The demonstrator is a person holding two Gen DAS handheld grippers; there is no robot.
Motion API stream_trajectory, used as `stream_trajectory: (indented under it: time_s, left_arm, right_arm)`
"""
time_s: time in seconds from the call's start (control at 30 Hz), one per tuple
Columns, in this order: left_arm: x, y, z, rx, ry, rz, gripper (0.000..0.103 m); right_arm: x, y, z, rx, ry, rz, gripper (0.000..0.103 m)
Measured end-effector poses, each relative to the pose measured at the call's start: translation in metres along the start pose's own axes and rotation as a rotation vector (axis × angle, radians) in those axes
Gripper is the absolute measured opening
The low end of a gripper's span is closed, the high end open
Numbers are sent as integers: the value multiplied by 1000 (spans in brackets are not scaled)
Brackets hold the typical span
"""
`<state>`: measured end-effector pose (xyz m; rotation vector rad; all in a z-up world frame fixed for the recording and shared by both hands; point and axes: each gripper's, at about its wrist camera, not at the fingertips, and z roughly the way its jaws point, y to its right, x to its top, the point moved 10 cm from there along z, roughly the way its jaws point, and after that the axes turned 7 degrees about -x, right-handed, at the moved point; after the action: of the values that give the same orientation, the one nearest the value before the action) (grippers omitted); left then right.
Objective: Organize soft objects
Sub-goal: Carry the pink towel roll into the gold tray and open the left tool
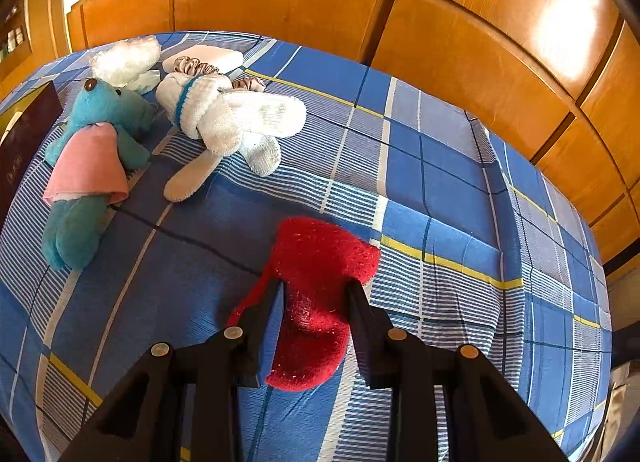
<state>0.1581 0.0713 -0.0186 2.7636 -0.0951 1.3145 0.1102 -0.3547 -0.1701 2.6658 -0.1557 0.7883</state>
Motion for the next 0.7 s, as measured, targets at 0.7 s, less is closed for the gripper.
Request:
stream_trajectory:
  time_s: [0.7]
  left_arm:
    - [-29,-51,144,-130,-326,-417,53]
  right_arm:
    - [1,-1,-1,-11,-3,-30,31]
